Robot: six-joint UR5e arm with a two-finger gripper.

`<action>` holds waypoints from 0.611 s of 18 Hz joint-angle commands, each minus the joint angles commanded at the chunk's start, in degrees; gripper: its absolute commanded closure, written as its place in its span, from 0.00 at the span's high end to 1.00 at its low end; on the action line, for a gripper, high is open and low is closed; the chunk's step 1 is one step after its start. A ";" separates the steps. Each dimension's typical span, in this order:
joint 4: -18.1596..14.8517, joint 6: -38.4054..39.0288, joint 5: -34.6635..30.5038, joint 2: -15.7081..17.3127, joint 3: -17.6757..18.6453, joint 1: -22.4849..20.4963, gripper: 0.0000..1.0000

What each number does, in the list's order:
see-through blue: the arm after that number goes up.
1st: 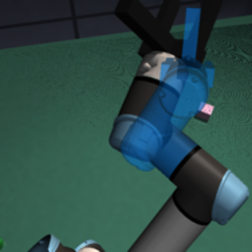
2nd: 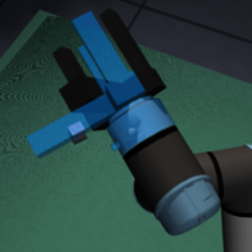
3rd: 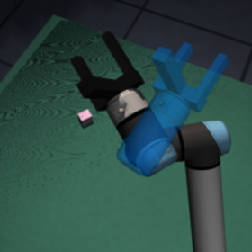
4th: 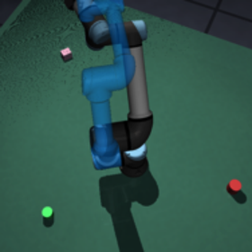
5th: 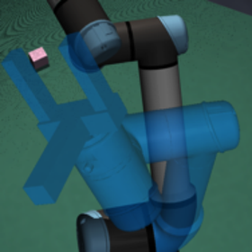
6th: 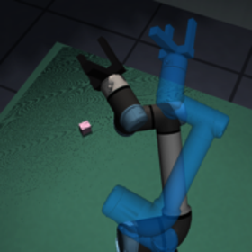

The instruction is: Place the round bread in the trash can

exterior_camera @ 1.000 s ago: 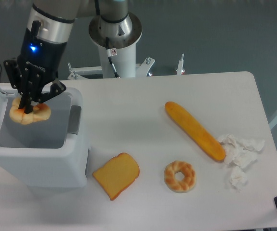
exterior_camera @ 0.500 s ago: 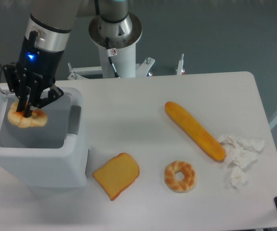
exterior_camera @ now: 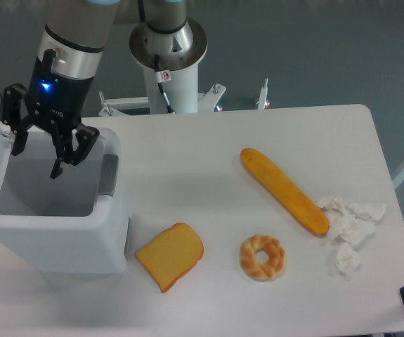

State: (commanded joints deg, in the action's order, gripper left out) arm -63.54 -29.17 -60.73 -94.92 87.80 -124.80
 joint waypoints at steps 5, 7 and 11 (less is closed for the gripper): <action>-0.09 -0.53 -0.09 0.00 0.00 -3.51 1.00; 0.00 -0.36 0.00 0.09 -0.09 -5.79 1.00; 0.00 0.26 -0.26 0.26 0.09 -9.40 1.00</action>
State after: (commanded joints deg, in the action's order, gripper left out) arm -63.54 -28.91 -61.00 -94.66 87.89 -134.20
